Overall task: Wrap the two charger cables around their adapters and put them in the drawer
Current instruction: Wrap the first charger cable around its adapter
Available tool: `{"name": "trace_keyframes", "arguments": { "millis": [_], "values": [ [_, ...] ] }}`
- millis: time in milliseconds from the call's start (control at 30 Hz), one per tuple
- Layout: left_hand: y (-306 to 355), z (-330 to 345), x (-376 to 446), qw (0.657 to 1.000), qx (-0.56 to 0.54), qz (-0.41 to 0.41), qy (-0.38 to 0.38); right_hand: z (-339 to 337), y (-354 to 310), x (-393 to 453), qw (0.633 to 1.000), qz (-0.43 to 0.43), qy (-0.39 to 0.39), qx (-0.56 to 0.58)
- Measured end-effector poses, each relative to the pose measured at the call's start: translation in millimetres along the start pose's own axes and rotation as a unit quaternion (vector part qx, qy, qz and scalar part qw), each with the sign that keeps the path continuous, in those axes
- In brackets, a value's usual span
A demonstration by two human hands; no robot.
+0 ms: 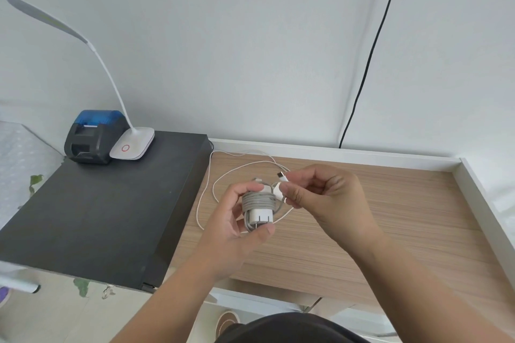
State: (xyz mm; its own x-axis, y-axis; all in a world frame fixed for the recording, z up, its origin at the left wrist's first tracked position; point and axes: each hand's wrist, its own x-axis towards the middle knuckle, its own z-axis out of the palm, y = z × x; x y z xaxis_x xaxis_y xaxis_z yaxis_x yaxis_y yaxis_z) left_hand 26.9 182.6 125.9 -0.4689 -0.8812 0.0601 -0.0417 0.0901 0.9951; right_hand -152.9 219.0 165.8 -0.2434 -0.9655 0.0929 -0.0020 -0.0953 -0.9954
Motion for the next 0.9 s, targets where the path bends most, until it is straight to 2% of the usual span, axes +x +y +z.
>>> {"name": "trace_keyframes", "arguments": {
  "millis": [100, 200, 333, 467, 533, 633, 733, 800, 900],
  "values": [
    [5.8, 2.5, -0.2, 0.998, 0.064, 0.009, 0.005, -1.6, -5.7, -1.0, 0.988, -0.054, -0.045, -0.136],
    [12.3, 5.4, 3.0, 0.992, 0.124, 0.006, 0.032, -2.1, -9.8, 1.9, 0.953, -0.144, -0.073, -0.256],
    [16.7, 7.9, 4.2, 0.973, 0.218, 0.048, 0.066, -2.2, -6.9, 6.2, 0.935, -0.194, -0.059, -0.292],
    [14.9, 9.7, 4.6, 0.956, 0.266, 0.101, 0.076, -0.9, -2.6, 2.5, 0.955, -0.149, -0.031, -0.253],
    [13.2, 10.8, 3.8, 0.971, 0.215, 0.074, 0.074, -1.3, 0.6, 3.2, 0.973, -0.095, -0.032, -0.207],
    [8.7, 14.6, 3.0, 0.992, 0.106, -0.005, 0.069, 1.9, 4.8, 2.8, 0.998, -0.006, -0.043, -0.045],
    [6.0, 16.9, 4.6, 0.995, 0.034, -0.035, 0.087, 6.0, 4.3, 0.0, 0.995, 0.039, -0.044, 0.084],
    [4.9, 14.7, 5.4, 0.995, -0.026, -0.038, 0.084, 6.5, 1.6, -1.8, 0.992, 0.045, -0.046, 0.107],
    [3.5, 5.7, 2.0, 0.997, -0.055, -0.021, 0.039, 4.1, -4.3, -1.1, 0.997, 0.041, -0.032, 0.063]
  ]
}}
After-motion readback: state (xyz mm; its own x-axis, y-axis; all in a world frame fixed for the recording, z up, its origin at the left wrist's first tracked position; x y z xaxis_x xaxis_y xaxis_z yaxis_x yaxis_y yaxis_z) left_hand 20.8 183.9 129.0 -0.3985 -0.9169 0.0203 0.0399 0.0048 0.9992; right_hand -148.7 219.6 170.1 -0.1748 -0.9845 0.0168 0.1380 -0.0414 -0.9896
